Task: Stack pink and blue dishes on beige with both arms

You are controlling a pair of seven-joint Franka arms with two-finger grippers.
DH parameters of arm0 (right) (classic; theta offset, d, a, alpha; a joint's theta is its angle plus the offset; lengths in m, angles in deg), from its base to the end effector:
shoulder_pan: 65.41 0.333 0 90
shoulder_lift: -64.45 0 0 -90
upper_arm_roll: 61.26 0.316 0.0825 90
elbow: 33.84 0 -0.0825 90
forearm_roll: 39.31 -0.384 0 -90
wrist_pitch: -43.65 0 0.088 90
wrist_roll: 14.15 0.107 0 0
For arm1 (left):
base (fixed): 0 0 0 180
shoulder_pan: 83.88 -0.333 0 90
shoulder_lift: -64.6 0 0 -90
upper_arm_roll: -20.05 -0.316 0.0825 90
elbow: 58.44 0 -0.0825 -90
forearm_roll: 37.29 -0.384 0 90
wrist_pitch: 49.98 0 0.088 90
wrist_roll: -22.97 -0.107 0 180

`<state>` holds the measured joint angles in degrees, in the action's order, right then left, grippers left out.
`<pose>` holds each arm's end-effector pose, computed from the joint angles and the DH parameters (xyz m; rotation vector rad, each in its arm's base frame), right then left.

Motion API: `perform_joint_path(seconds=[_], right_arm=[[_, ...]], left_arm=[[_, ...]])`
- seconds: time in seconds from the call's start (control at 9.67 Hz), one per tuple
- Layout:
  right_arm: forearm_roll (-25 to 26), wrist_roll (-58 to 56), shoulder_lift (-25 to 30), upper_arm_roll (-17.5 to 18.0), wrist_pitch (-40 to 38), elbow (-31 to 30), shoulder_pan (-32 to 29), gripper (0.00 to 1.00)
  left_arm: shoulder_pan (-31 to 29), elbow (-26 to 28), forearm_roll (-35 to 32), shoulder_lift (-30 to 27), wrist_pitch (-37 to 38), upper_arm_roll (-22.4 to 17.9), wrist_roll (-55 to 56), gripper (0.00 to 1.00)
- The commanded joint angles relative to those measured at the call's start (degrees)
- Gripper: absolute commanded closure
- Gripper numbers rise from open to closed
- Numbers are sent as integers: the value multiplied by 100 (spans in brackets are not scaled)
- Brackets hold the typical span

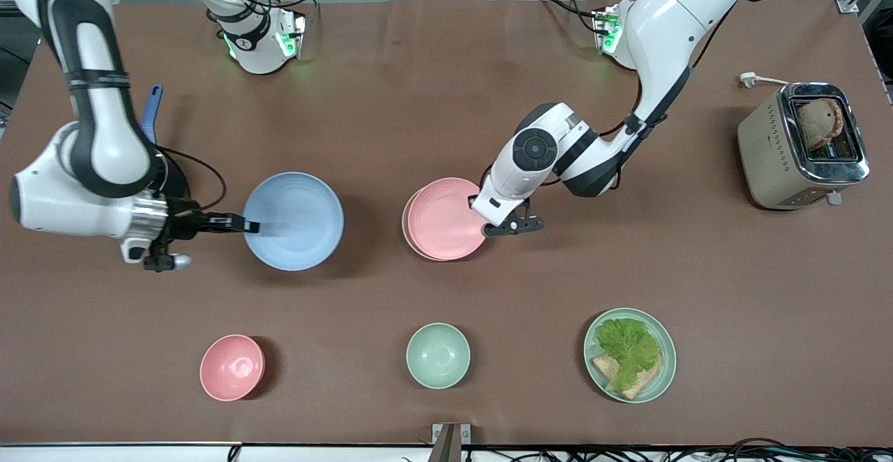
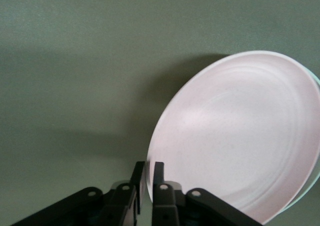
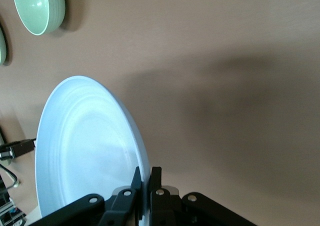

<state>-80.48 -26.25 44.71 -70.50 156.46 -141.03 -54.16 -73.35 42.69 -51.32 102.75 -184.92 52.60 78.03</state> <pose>0.6073 0.0692 0.3255 -2.5428 0.1511 0.2261 0.5103 -0.4247 0.2381 2.9924 0.2135 -0.1421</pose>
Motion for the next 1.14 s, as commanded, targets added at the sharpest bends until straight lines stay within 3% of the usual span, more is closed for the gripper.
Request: perform_joint_path(seconds=[0.0,0.1,0.31,0.62,0.83,1.03], right_arm=[[110,750,233,71,415,-232,421,99],[118,1040,233,237,713,-311,553,99],[118,1393,233,737,1388,-521,659,99],[118,1955,172,1354,2872,-935,1079,99],[110,2282,-108,1417,3325,-901,1520,99],[101,2300,-214,1426,3370,-909,1749,98]], left_arm=[[-15,-111,-171,97,37,-64,110,0],[-86,-119,-171,-252,325,-64,110,0],[-663,-705,-188,-1078,1595,-47,14,0],[-1174,-1690,-319,-1582,2900,-64,-521,0],[-1596,-2061,-557,-1854,3254,-46,-1528,0],[-2088,-2062,-374,-2354,3709,-3,-2654,0]])
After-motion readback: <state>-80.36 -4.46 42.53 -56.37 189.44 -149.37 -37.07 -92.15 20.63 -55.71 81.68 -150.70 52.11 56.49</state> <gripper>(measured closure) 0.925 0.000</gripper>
